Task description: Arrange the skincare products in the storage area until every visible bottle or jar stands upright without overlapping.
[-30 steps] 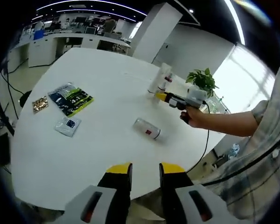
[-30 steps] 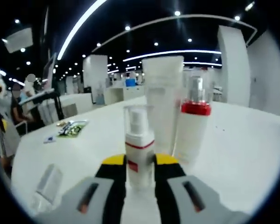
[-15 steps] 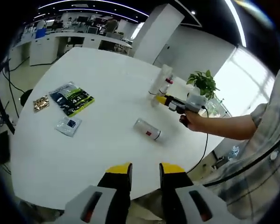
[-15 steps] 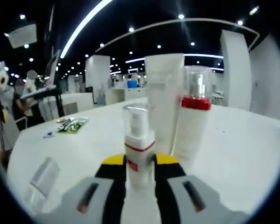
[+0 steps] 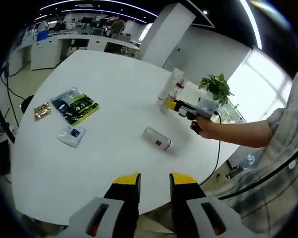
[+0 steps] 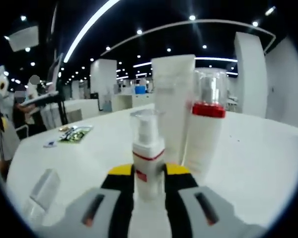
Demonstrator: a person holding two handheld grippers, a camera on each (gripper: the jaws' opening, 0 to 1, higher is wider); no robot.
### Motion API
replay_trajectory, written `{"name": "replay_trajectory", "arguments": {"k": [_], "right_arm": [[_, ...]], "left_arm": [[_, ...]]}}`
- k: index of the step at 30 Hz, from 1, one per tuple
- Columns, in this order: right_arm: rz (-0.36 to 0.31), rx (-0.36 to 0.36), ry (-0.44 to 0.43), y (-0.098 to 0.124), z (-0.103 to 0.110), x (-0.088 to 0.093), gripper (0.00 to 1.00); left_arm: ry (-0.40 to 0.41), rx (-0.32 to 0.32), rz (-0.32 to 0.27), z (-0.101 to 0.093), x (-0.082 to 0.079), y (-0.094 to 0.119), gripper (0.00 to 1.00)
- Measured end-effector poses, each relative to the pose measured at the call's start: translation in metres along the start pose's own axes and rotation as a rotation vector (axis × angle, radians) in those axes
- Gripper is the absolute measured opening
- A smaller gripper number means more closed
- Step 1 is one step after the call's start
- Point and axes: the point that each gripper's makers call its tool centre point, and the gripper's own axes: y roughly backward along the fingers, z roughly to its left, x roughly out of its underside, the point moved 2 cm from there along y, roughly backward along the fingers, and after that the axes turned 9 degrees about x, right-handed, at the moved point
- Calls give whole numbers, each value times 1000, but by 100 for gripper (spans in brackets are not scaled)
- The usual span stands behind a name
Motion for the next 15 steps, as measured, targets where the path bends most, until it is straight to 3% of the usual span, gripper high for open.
{"name": "replay_trajectory", "arguments": {"k": [7, 12, 15], "right_arm": [[62, 34, -22, 1, -3, 5, 28], [87, 42, -39, 5, -1, 7, 27], [139, 62, -58, 8, -3, 12, 24]], "left_arm": [[11, -7, -14, 4, -1, 3, 24], [19, -2, -22, 5, -2, 0, 24], [18, 8, -28, 5, -4, -4, 24]]}}
